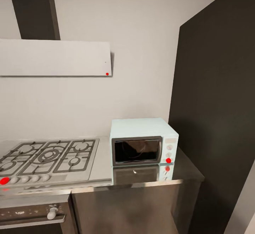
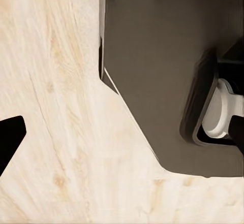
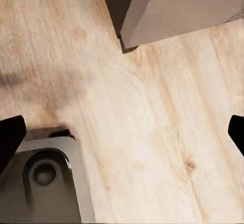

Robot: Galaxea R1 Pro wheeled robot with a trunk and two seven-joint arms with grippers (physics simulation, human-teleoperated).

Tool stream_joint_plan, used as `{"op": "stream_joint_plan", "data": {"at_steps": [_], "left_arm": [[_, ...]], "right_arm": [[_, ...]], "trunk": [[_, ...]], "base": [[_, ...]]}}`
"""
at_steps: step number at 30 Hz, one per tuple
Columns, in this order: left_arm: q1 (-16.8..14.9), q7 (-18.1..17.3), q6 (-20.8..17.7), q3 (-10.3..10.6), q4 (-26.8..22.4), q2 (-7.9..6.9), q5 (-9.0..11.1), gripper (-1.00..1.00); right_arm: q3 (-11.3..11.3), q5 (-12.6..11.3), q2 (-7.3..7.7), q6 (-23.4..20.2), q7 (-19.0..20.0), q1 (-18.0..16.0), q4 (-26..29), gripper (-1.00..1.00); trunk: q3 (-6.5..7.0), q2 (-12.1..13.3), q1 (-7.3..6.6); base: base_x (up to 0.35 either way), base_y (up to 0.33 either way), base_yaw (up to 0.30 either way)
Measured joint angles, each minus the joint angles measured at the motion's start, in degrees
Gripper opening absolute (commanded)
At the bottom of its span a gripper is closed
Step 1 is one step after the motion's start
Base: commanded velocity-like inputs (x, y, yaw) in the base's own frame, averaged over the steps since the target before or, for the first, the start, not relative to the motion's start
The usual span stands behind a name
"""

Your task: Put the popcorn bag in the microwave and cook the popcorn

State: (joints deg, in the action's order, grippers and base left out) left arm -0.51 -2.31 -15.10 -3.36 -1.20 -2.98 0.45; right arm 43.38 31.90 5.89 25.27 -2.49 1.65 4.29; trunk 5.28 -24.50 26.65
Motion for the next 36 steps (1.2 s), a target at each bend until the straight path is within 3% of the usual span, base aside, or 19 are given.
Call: {"op": "stream_joint_plan", "data": {"at_steps": [3,5,6,7,9,11,13,16,17,20,23,29,33,36], "left_arm": [[-0.03,0.0,0.02,0.0,0.0,0.17,-0.02,1.0],[-0.04,0.0,0.02,0.0,0.0,0.23,0.01,1.0],[-0.04,0.0,0.02,0.0,0.0,0.28,0.0,1.0],[-0.04,0.01,0.01,0.0,0.0,0.32,-0.01,1.0],[-0.04,0.01,0.02,0.0,0.0,0.45,-0.01,1.0],[-0.04,0.01,0.01,0.0,0.0,0.69,-0.02,1.0],[-0.03,0.01,0.0,0.0,0.0,0.93,-0.03,1.0],[-0.01,0.01,0.0,0.0,0.0,1.11,-0.03,1.0],[0.0,0.01,0.0,0.0,0.0,1.13,0.0,1.0],[-0.03,0.01,0.0,0.0,0.0,1.15,0.01,1.0],[-0.03,0.01,0.02,0.0,0.0,1.15,0.0,1.0],[-0.03,0.01,0.07,0.0,0.0,1.15,-0.02,1.0],[-0.03,0.01,0.09,0.0,0.0,1.15,-0.02,1.0],[-0.01,0.01,0.09,0.0,0.0,1.15,-0.02,1.0]], "right_arm": [[-1.74,0.0,-3.6,1.6,3.26,0.03,14.95,1.0],[-6.22,0.06,-5.63,1.77,4.56,0.03,23.27,1.0],[-9.64,0.15,-6.32,1.82,4.91,0.03,27.07,1.0],[-13.27,-0.17,-6.66,1.85,5.08,0.03,30.43,1.0],[-17.56,-0.68,-6.98,1.63,5.21,0.02,36.0,1.0],[-19.77,-3.01,-7.31,1.32,5.25,0.01,42.01,1.0],[-22.1,-7.43,-7.49,0.36,5.26,0.01,47.48,1.0],[-26.46,-14.58,-7.56,-5.36,5.27,0.01,55.95,1.0],[-28.0,-17.25,-7.57,-9.75,5.27,0.0,60.77,1.0],[-29.79,-19.13,-7.58,-15.81,5.22,-0.04,69.83,1.0],[-30.79,-19.43,-7.58,-20.93,5.13,-2.07,73.55,1.0],[-31.32,-19.61,-7.59,-31.79,5.11,-11.62,74.25,1.0],[-31.36,-19.64,-7.6,-46.77,5.23,-20.26,74.31,1.0],[-31.91,-19.63,-7.6,-52.4,5.27,-23.83,74.31,1.0]], "trunk": [[0.01,0.0,0.0],[0.0,0.0,0.0],[0.01,0.0,0.0],[0.01,0.0,0.0],[0.0,0.0,0.0],[0.0,0.0,0.0],[0.0,0.0,0.0],[0.0,0.0,0.0],[0.01,0.0,0.0],[0.0,0.0,0.0],[0.02,0.02,0.0],[0.02,0.02,0.0],[0.03,0.03,0.0],[0.02,0.02,0.0]], "base": [[0.0,0.0,0.0],[0.0,0.0,0.0],[0.0,0.0,0.0],[0.0,0.0,0.0],[0.0,0.0,0.0],[0.0,0.0,0.0],[0.0,0.0,0.0],[0.0,0.0,0.0],[0.0,0.0,0.0],[0.0,0.0,0.0],[0.0,0.0,0.0],[0.0,0.0,0.0],[0.0,0.0,0.0],[0.0,0.0,0.0]]}}
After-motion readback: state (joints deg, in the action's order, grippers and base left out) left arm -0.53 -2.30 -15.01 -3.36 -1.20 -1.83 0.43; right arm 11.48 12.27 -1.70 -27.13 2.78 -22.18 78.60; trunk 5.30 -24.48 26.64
